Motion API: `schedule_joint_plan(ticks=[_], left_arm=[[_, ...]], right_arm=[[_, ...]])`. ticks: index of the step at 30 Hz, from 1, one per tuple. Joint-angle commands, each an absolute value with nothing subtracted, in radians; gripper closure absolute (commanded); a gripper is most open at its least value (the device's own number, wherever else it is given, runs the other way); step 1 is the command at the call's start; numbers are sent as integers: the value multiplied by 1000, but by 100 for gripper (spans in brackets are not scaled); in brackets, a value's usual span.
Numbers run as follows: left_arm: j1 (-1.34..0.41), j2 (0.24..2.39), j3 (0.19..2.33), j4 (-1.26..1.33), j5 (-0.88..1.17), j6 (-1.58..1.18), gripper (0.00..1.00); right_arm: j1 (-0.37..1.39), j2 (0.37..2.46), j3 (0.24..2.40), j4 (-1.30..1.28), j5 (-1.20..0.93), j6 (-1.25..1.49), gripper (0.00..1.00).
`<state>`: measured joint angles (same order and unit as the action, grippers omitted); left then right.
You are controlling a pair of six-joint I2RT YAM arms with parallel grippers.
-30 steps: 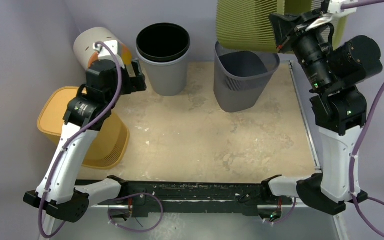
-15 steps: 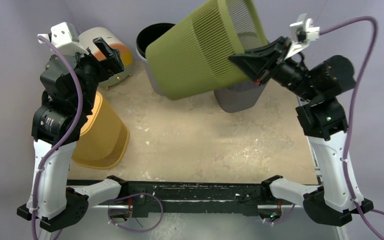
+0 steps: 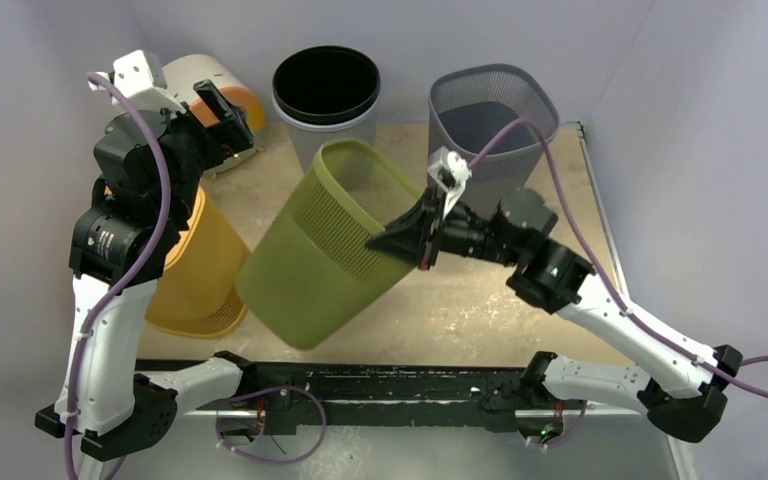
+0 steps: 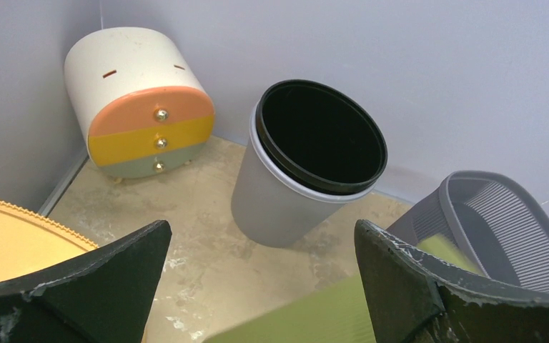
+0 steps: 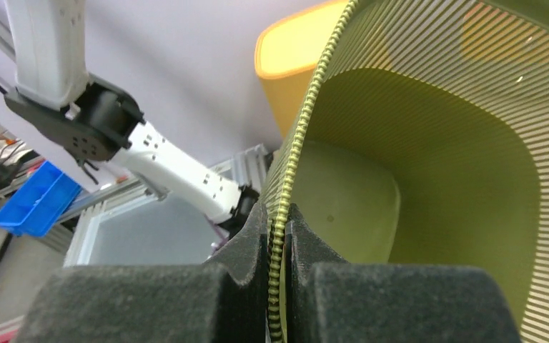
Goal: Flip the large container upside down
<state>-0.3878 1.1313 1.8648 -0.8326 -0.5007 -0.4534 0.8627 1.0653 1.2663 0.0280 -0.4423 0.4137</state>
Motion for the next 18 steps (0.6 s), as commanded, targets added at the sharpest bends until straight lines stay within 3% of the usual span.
schedule_joint_plan(ticks=[1, 18], left_arm=[[-390, 1132, 1847, -848, -464, -461, 4], [-390, 1079, 1621, -813, -394, -456, 4]], right_arm=[[916, 940, 1097, 382, -230, 459, 100], [932, 728, 237, 1113, 142, 861, 100]])
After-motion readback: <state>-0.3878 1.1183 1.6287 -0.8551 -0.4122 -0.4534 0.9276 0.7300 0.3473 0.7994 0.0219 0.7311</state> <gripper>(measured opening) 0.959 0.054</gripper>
